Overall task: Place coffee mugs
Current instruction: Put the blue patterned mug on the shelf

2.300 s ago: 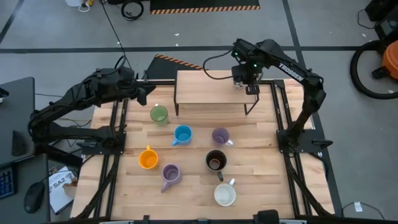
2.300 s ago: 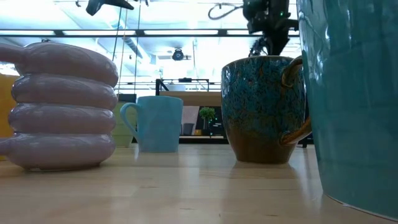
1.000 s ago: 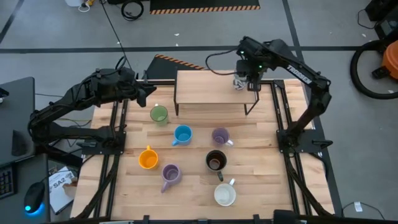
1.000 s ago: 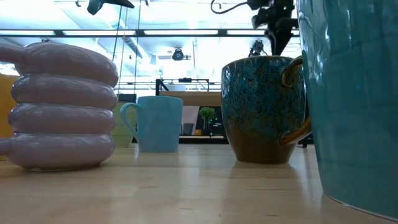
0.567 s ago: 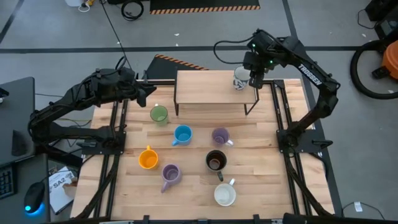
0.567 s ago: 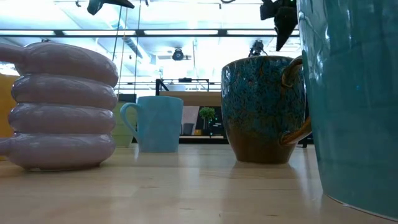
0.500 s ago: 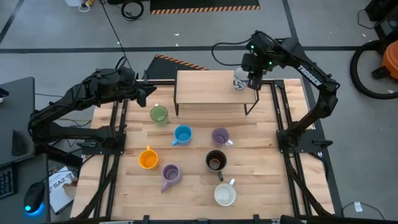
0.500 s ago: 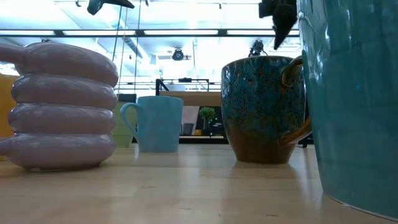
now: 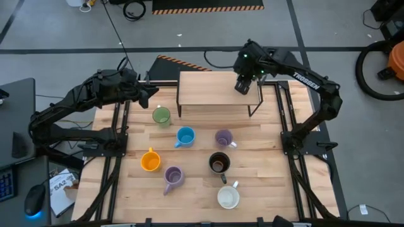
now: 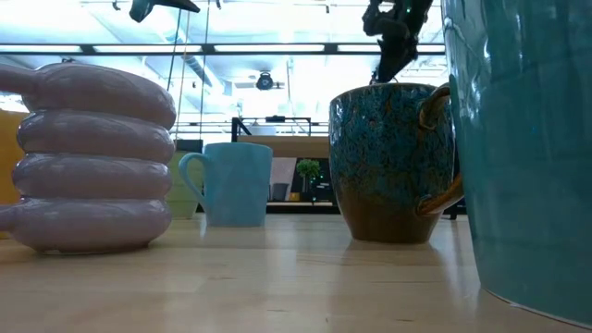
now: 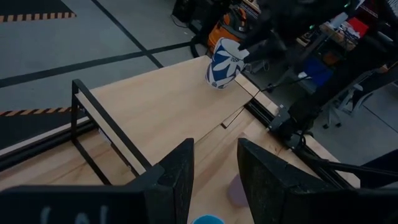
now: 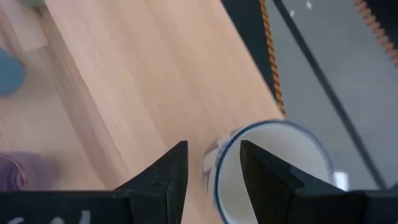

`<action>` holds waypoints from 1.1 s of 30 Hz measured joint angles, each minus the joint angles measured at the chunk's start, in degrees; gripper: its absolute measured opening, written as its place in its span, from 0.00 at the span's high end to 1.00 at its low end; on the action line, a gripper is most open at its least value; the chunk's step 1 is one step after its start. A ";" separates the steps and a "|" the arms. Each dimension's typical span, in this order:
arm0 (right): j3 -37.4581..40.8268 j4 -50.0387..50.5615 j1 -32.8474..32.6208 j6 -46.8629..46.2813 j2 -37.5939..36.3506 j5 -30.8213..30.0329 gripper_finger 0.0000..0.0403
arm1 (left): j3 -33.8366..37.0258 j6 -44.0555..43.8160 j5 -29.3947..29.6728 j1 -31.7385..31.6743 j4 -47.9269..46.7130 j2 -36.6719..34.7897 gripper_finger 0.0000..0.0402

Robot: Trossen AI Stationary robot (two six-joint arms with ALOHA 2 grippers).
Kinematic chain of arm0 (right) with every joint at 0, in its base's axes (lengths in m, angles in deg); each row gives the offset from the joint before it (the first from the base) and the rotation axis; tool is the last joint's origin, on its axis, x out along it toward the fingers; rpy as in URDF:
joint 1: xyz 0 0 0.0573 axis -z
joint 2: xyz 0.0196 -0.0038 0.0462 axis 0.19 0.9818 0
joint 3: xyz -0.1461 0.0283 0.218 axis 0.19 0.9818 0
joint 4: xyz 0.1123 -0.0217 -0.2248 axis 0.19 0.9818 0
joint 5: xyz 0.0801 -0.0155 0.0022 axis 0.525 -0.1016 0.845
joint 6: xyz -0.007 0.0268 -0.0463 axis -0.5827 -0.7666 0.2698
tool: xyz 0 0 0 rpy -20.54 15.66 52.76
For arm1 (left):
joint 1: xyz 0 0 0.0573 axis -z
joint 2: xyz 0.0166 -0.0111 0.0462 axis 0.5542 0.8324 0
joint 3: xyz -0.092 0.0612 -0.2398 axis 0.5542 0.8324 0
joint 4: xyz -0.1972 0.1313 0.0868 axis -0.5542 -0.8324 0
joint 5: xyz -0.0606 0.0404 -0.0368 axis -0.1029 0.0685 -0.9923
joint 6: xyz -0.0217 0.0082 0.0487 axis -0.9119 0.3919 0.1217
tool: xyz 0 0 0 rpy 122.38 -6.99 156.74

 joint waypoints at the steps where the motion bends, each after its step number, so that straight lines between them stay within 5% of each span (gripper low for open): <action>1: 0.68 0.10 0.02 -0.40 0.02 -0.21 0.62 | 0.01 -0.01 0.00 0.00 -0.01 0.00 0.68; 14: 2.32 -0.16 2.77 4.44 0.02 1.89 0.64 | 0.02 -0.07 0.00 0.00 -0.01 0.00 0.68; 33: 5.73 -0.20 4.84 10.57 0.02 8.98 0.89 | 0.02 0.32 0.00 0.00 0.01 0.00 0.68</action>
